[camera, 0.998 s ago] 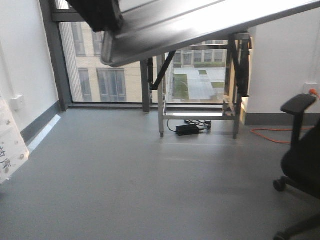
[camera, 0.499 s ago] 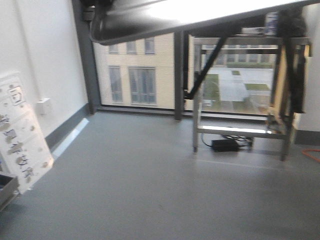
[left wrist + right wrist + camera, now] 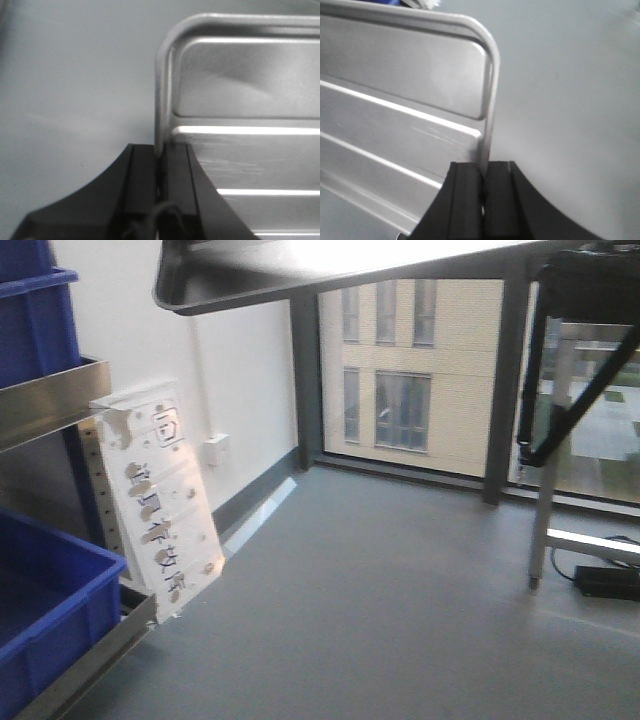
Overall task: Grab silver tray and place in blue box
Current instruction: 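Carry the tray in both grippers while driving across the room, then drive up to the rack and align with the empty blue bin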
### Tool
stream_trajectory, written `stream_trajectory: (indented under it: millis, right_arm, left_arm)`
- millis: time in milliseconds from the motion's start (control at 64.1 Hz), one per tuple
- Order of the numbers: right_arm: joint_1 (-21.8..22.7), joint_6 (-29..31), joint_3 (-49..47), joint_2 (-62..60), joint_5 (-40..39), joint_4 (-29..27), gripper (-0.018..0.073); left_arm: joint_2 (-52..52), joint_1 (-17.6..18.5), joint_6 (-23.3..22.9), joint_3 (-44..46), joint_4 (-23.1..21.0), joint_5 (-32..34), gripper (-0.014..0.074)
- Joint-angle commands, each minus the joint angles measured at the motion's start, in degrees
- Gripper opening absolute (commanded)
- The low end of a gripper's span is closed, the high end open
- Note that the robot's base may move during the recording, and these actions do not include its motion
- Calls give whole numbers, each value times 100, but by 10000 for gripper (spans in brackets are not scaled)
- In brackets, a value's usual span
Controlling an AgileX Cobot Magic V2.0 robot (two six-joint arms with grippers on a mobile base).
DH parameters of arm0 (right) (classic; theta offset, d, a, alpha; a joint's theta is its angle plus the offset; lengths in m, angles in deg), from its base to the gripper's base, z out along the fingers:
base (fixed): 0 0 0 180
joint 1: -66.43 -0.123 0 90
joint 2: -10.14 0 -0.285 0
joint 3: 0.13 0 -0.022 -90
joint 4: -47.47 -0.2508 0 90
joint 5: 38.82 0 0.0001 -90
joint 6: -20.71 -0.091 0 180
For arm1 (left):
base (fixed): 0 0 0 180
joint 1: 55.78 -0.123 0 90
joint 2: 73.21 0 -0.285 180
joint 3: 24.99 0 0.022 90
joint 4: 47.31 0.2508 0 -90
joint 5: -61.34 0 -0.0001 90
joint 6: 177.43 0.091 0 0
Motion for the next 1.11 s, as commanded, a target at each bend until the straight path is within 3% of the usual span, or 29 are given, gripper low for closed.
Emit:
stream_trajectory:
  millis: [0, 546, 1092]
  right_arm:
    - [21, 101, -178, -116, -225, 271, 56]
    - [21, 101, -178, -116, -225, 271, 56]
    - [21, 101, -178, -116, -225, 271, 56]
  left_arm:
    - [-360, 5, -26, 199, 519, -57, -97]
    - [-1298, 5, -15, 199, 541, -71, -97]
    - [-1281, 5, -15, 199, 841, -98, -97]
